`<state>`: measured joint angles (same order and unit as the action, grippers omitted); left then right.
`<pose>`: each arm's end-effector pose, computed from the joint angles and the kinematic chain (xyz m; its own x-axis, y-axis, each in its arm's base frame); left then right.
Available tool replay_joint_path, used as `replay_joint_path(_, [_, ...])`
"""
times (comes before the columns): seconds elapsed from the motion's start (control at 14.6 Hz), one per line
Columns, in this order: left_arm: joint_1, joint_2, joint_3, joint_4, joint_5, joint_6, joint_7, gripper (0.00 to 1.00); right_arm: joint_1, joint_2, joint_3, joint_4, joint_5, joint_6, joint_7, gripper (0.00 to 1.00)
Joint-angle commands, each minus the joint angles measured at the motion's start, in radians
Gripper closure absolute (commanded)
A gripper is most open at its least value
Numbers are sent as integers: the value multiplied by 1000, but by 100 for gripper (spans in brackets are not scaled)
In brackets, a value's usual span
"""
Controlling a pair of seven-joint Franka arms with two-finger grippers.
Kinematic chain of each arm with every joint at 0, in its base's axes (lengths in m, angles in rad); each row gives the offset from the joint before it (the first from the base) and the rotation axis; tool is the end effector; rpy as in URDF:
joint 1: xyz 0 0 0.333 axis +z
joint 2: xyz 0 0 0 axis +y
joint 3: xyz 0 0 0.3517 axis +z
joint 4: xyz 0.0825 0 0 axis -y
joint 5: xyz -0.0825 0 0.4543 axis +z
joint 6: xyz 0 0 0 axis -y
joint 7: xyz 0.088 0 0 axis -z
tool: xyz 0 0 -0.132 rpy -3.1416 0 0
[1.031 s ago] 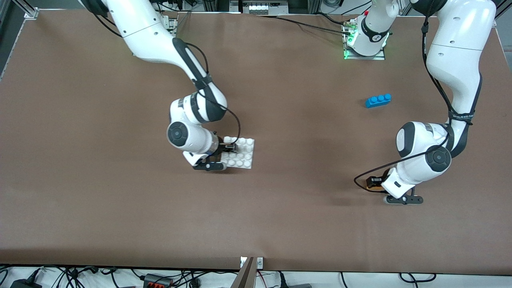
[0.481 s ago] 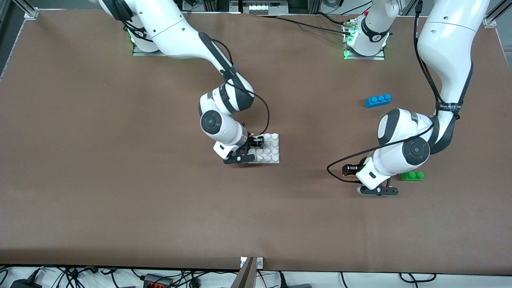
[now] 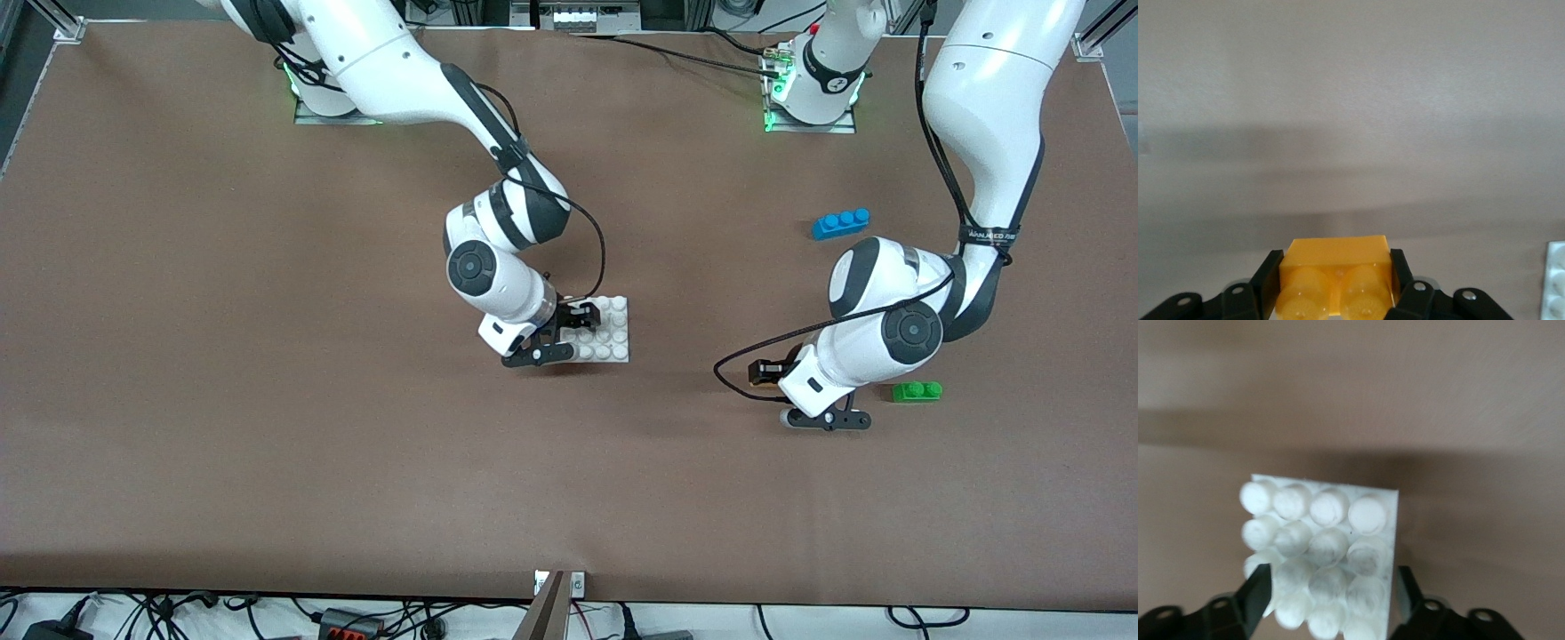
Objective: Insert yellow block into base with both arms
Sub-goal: 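Carry the yellow block over the base plate while the right gripper withdraws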
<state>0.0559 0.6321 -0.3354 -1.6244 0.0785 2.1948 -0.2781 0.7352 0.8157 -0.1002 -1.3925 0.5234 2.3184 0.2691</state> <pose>0.7396 -0.1806 0.2289 0.9981 0.0059 -0.0619 0.0133 -0.9926 0.1207 0.6489 0.5209 0.1935 0.9971 0.0699 -0.0284 0.0560 -0.9376 -0.3431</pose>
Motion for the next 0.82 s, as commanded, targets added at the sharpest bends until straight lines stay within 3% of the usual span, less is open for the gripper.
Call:
replay_joint_path(0.0, [5,-34,-52,-17,29,-27,-102,49,-2,-163,-129,-22,-3,-233,-7,0])
replay_joint_path(0.07, [5,-34,-66,-17,29,-32,-137,49,1,-202,-191,-22,-23,-311,-8,0])
replay_joint_path(0.41, [-128,-26,-79,-9,72,-21,-367,48,-5,-406,-430,-22,-316,-641,-163,0])
replay_joint_path(0.62, [-188,20,-137,-6,156,26,-419,48,-11,-481,-626,-22,-325,-806,-302,0])
replay_joint_path(0.76, [-244,49,-143,-6,179,74,-540,48,-36,-512,-719,-17,-316,-868,-446,0])
